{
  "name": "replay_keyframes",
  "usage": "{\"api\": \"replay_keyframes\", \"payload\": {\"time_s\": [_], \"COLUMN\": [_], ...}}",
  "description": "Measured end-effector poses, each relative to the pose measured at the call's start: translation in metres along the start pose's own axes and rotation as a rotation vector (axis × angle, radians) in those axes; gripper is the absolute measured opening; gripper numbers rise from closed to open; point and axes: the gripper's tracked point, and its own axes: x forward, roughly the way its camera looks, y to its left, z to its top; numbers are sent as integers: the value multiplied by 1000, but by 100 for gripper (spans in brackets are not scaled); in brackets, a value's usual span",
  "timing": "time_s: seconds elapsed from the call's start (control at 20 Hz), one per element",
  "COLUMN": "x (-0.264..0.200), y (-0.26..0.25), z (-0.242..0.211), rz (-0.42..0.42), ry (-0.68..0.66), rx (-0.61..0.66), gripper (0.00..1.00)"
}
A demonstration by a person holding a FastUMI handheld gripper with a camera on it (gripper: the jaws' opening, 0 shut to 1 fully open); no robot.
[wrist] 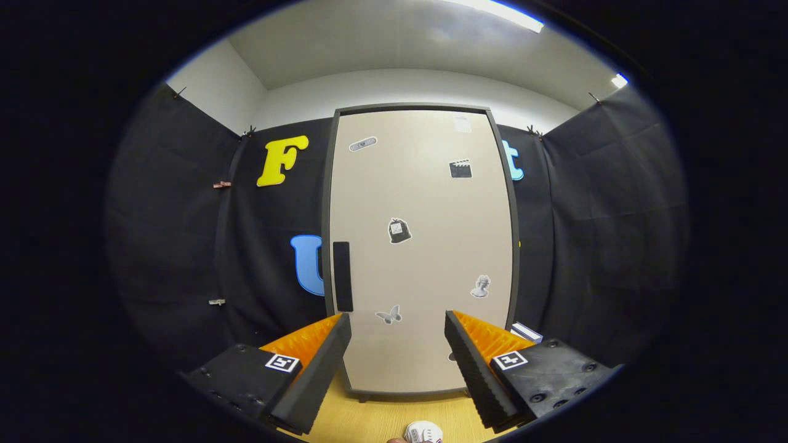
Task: Open the shoe cabinet door, grab the shoes and put them into the shoe cabinet, then close the shoe cabinet door.
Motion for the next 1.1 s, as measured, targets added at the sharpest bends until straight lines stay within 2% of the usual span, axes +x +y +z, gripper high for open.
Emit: {"api": "replay_keyframes", "payload": {"time_s": [0.3,0.6,0.85,1.1], "x": [49,110,154,187], "y": [27,57,86,93], "z": [18,15,-5,-38], "rz": [53,53,71,58], "ry": [8,44,87,176], "rx": [-26,-98,-106,-106], "gripper": [98,98,98,98]}}
